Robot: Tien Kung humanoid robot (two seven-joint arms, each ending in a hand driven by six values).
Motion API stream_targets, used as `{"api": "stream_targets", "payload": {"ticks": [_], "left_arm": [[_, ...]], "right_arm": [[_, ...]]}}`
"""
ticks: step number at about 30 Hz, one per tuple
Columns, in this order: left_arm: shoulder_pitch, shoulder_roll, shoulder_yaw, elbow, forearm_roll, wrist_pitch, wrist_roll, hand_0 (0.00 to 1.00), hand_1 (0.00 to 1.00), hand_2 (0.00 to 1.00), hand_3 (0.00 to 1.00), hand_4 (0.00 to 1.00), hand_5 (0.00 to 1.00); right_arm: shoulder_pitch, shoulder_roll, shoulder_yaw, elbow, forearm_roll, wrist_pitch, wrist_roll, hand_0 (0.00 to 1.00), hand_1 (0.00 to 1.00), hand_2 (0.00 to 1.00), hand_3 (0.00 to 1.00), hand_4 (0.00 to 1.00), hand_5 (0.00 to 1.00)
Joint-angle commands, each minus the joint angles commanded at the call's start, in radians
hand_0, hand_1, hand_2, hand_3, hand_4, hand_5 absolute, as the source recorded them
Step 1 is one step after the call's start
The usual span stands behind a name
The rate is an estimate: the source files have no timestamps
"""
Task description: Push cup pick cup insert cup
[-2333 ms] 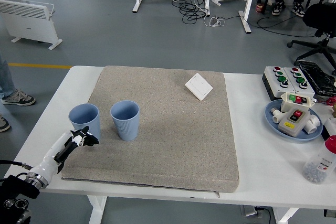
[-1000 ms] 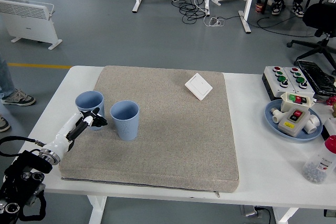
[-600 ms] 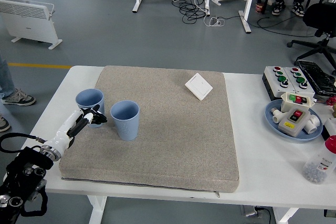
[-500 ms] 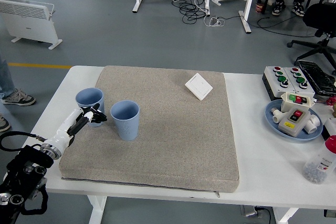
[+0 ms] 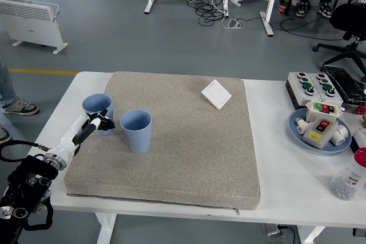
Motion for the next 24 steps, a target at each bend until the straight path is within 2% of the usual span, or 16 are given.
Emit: {"api": "stream_targets", "payload": {"ticks": [7,8,13,14,17,19,20,24], "left_arm": [[0.021,0.014,0.02,-0.052,-0.016,0.006,0.005,0.622,0.591,0.503,0.454,0.621,0.998],[0.027,0.02,0.025,-0.068,-0.022,0.008,0.007,0.579,0.573,0.5,0.454,0.619,0.998],[0.053,0.049,0.038,-0.147,-0.04,0.018,0.008,0.579,0.573,0.5,0.454,0.619,0.998],[0.058,0.055,0.04,-0.165,-0.041,0.019,0.008,0.509,0.542,0.49,0.454,0.627,0.998],[0.069,0.07,0.039,-0.209,-0.043,0.023,0.008,0.509,0.542,0.49,0.454,0.627,0.998],[0.077,0.09,0.033,-0.26,-0.034,0.032,0.004,0.509,0.542,0.49,0.454,0.627,0.998],[0.078,0.095,0.03,-0.275,-0.028,0.038,0.0,0.454,0.529,0.496,0.472,0.743,0.998],[0.061,0.123,0.023,-0.359,0.031,0.094,-0.035,0.454,0.529,0.496,0.472,0.743,0.998]], "right_arm": [[-0.002,0.001,0.0,0.0,0.002,-0.001,0.0,0.785,0.698,0.719,0.585,0.153,0.509],[-0.003,0.001,0.001,0.0,0.002,-0.001,0.0,0.785,0.699,0.719,0.585,0.152,0.508],[-0.006,0.001,0.003,0.0,0.001,-0.001,0.0,0.785,0.699,0.719,0.585,0.152,0.508],[-0.007,0.001,0.003,0.0,0.0,-0.001,-0.001,0.785,0.699,0.719,0.585,0.152,0.508],[-0.008,0.0,0.004,0.0,0.001,-0.001,-0.001,0.785,0.699,0.719,0.585,0.152,0.508],[-0.009,-0.001,0.003,0.0,0.002,-0.001,-0.001,0.785,0.699,0.719,0.585,0.152,0.508],[-0.01,-0.001,0.003,0.0,0.003,-0.001,-0.001,0.784,0.699,0.719,0.585,0.152,0.508],[-0.012,-0.003,0.004,0.0,0.005,-0.001,-0.002,0.784,0.699,0.719,0.585,0.152,0.508]]}}
